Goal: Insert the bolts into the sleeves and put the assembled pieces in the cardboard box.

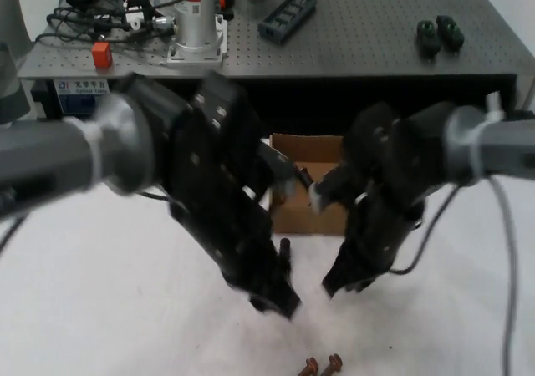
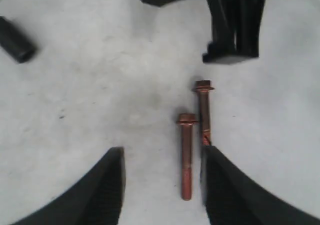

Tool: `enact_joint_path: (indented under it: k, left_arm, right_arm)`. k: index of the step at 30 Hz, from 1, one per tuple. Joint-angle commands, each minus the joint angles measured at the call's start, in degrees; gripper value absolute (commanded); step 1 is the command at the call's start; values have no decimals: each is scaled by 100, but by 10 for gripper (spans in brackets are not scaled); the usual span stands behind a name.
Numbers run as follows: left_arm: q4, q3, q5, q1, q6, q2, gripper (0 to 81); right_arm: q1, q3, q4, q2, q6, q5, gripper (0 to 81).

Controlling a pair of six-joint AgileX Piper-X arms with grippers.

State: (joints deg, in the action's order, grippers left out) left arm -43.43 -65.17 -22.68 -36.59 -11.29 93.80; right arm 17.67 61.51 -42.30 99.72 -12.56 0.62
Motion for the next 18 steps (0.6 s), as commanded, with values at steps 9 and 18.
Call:
enact_joint_path:
  k: [9, 18]
  left_arm:
    - [132, 6, 491, -1030, -512, 922, 316]
    - [534, -4, 598, -1043, -526, 1313, 305]
  right_arm:
    - [-620, -1733, 16, -2619, 372, -165, 37]
    - [-629, -2271, -39, -3810, 757, -165, 37]
